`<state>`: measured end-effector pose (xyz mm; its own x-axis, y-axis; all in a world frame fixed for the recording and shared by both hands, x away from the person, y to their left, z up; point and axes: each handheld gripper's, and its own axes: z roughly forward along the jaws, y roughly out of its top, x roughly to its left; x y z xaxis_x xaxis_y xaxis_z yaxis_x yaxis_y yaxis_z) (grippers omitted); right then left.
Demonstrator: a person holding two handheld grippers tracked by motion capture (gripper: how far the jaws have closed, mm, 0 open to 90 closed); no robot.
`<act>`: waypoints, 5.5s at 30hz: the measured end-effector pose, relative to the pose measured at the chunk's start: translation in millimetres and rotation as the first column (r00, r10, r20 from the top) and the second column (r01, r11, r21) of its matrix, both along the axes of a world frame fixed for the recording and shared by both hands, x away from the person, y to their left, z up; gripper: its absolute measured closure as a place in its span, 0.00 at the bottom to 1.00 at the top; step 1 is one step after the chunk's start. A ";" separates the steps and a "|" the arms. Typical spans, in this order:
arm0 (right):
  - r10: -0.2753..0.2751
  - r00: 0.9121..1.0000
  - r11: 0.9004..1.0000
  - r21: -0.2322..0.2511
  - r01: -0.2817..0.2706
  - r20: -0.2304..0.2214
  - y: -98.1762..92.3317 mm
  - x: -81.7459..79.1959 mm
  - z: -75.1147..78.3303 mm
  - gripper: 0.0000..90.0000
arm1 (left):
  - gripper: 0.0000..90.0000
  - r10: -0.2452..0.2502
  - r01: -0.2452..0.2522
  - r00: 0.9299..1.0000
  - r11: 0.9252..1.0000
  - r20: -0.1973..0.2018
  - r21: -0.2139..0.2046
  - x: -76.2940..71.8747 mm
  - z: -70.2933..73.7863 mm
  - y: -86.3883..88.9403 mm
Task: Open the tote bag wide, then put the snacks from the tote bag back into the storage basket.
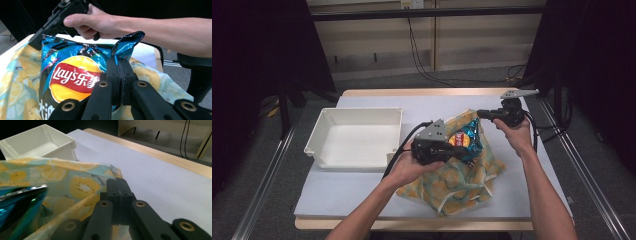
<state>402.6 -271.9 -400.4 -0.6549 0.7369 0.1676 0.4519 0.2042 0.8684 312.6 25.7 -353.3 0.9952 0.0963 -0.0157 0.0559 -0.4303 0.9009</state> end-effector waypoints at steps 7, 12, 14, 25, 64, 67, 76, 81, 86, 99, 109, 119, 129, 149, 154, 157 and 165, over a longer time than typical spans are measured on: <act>0.006 0.999 1.000 0.000 -0.006 0.031 -2.1 -15.9 10.2 0.79 | 0.99 0.011 -0.011 1.000 1.000 -0.005 -0.006 3.6 2.4 -2.1; -0.006 0.999 1.000 0.003 0.006 0.043 -6.7 -25.6 12.6 0.70 | 0.99 0.014 -0.014 1.000 1.000 -0.006 -0.022 6.3 6.1 -2.0; -0.015 0.999 1.000 -0.005 0.015 0.046 -7.5 -28.0 13.6 0.65 | 0.99 0.020 -0.020 1.000 1.000 -0.005 -0.023 7.0 7.6 -2.1; -0.033 0.997 0.999 0.013 0.032 0.071 -15.2 -46.2 20.2 0.55 | 0.99 0.035 -0.035 0.999 0.999 -0.002 -0.038 12.3 14.8 -3.7; -0.011 0.992 0.996 0.088 0.000 0.125 -22.5 -142.7 13.5 0.34 | 0.99 0.082 -0.080 0.997 0.987 0.007 -0.141 30.9 62.4 1.0; -0.007 0.992 0.997 0.080 -0.003 0.130 -21.4 -149.1 11.0 0.31 | 0.99 0.079 -0.077 0.997 0.986 0.008 -0.146 32.3 65.7 1.7; -0.011 0.988 0.996 0.095 -0.003 0.152 -17.1 -168.0 5.0 0.21 | 0.99 0.098 -0.094 0.995 0.983 0.017 -0.160 36.5 74.2 3.0; -0.022 0.985 0.993 0.116 0.002 0.169 -17.1 -177.3 2.2 0.15 | 0.99 0.096 -0.091 0.995 0.982 0.021 -0.166 37.4 79.3 3.3; -0.023 0.984 0.991 0.131 0.000 0.176 -16.5 -184.4 -0.4 0.11 | 0.99 0.095 -0.089 0.995 0.982 0.027 -0.168 38.8 85.9 3.5; -0.011 0.988 0.993 0.116 -0.007 0.154 -12.9 -186.5 -10.5 0.10 | 0.99 0.119 -0.110 0.992 0.976 0.040 -0.190 43.7 104.1 5.6; -0.011 0.988 0.993 0.118 -0.007 0.155 -12.4 -186.7 -10.6 0.10 | 0.99 0.130 -0.119 0.991 0.966 0.035 -0.232 45.9 120.9 17.8; -0.012 0.986 0.993 0.120 -0.009 0.169 -13.2 -186.9 -9.3 0.10 | 0.99 0.174 -0.163 0.985 0.955 0.022 -0.248 50.1 128.5 36.2; -0.008 0.986 0.993 0.118 -0.011 0.167 -11.9 -186.6 -9.5 0.11 | 0.99 0.238 -0.225 0.971 0.933 0.013 -0.280 50.8 139.3 66.0; -0.004 0.988 0.993 0.120 -0.015 0.156 -12.0 -185.9 -11.6 0.11 | 0.99 0.384 -0.376 0.923 0.887 -0.023 -0.269 51.9 116.5 148.5; -0.004 0.988 0.993 0.121 -0.015 0.157 -11.6 -185.7 -11.6 0.11 | 0.99 0.428 -0.419 0.903 0.875 -0.018 -0.243 55.6 108.9 164.7; -0.004 0.988 0.993 0.119 -0.014 0.153 -11.4 -185.4 -12.1 0.11 | 1.00 0.460 -0.455 0.887 0.858 -0.035 -0.237 58.6 102.7 173.0; -0.007 0.988 0.993 0.119 -0.011 0.154 -11.9 -185.4 -12.2 0.11 | 1.00 0.532 -0.533 0.844 0.821 -0.064 -0.206 68.3 82.0 192.8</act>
